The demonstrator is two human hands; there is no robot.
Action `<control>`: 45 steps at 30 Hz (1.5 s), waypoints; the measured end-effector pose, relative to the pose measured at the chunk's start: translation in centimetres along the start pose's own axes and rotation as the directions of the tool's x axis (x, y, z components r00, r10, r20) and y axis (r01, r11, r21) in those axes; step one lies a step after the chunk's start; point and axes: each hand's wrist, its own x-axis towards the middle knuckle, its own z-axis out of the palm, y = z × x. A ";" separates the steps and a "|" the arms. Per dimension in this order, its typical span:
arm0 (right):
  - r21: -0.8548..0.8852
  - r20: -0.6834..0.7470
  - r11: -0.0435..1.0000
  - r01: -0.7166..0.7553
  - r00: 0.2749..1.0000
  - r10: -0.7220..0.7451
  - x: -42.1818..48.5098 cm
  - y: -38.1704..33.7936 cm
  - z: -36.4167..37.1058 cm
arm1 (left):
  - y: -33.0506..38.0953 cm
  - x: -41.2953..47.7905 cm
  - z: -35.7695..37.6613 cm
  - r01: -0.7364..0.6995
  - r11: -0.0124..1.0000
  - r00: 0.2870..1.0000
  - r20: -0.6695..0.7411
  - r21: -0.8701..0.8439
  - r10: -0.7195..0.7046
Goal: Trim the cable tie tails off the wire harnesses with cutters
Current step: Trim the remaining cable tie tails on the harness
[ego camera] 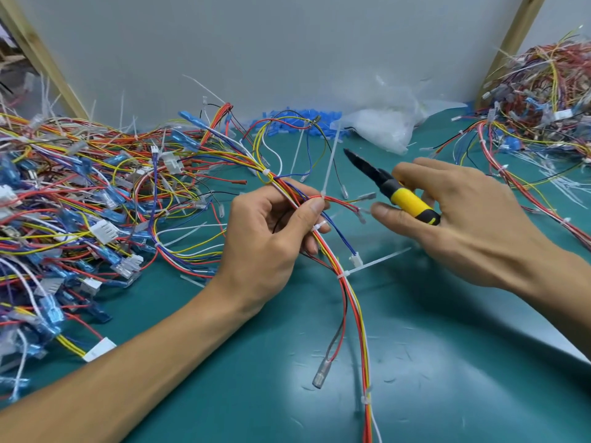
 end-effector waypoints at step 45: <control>-0.005 -0.009 0.999 0.050 0.999 -0.050 0.1 -0.2 -0.7 | 0.2 0.0 0.0 -0.077 0.988 0.995 -0.052 0.133 0.084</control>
